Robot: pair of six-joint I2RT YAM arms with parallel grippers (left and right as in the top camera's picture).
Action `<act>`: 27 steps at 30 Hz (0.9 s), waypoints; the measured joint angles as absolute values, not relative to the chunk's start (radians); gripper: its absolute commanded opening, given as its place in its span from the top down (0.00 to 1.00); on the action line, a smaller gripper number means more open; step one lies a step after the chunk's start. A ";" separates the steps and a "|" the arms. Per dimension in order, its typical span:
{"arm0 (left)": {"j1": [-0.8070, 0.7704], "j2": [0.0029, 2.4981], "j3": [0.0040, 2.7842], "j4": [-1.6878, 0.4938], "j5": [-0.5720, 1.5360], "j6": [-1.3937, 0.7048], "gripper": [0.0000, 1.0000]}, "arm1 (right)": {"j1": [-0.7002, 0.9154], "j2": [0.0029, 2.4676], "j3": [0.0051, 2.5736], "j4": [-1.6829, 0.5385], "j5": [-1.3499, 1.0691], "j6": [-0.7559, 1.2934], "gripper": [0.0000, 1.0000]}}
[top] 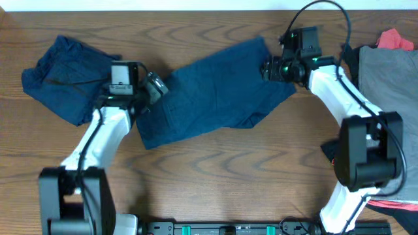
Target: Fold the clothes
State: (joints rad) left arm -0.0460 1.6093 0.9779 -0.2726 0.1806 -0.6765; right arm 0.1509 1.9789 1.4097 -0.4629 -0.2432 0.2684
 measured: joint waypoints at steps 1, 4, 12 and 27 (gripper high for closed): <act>-0.054 1.634 0.978 -0.273 0.188 -0.671 0.02 | 0.151 2.000 1.410 -0.472 -0.246 0.266 0.30; -0.070 1.700 0.978 -0.281 0.222 -0.654 0.02 | 0.151 2.062 1.410 -0.498 -0.251 0.265 0.30; -0.088 1.768 1.010 -0.459 0.302 -0.624 0.02 | 0.149 2.093 1.436 -0.718 -0.234 0.242 0.49; -0.068 1.692 1.002 -0.739 0.390 -0.397 0.02 | 0.102 2.052 1.416 -1.000 -0.090 0.272 0.50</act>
